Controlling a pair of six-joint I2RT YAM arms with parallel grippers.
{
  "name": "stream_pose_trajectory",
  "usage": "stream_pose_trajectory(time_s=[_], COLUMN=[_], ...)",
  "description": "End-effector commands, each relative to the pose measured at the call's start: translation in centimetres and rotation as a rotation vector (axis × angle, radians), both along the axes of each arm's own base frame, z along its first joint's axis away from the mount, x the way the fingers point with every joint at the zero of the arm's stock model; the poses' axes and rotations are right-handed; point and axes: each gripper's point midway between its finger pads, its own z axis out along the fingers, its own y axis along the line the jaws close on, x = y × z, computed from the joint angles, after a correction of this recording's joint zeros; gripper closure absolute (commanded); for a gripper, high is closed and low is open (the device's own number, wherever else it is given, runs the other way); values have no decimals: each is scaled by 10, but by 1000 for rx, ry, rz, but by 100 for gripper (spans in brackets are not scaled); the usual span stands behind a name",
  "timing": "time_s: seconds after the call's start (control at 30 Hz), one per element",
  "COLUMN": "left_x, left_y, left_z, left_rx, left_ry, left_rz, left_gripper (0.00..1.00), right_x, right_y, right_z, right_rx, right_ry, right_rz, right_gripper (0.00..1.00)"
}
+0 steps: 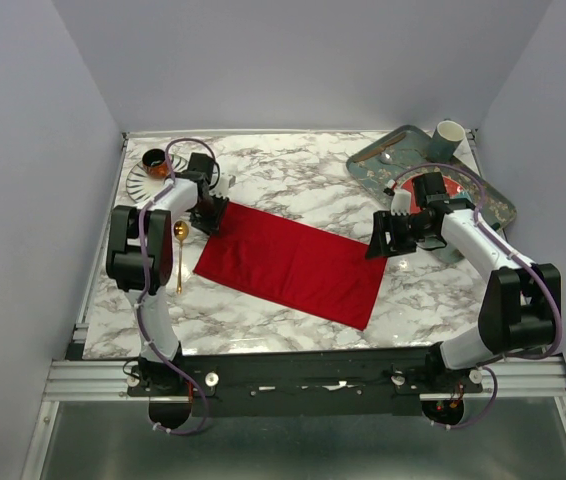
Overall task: Fold the napkin into a case and place the utensils inside
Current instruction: Pick up the rectangle-folded napkin at the center of the board.
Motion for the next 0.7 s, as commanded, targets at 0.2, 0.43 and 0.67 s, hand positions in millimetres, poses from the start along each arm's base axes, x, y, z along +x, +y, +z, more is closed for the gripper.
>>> stream_pose_trajectory(time_s=[0.2,0.43,0.67], left_x=[8,24,25], left_y=[22,17,-13], left_z=[-25,4,57], left_rx=[101,78,74], left_ry=[69,9,-122], left_rz=[-20,-69,-120], left_gripper=[83,100,100], right_x=[-1,-1,-1], right_y=[-7,-6,-7], right_z=[-5,-3,-3], right_rx=[-19,-7,3], right_ry=[30,26,31], right_rz=[-23,-22,-27], right_gripper=[30,31,31])
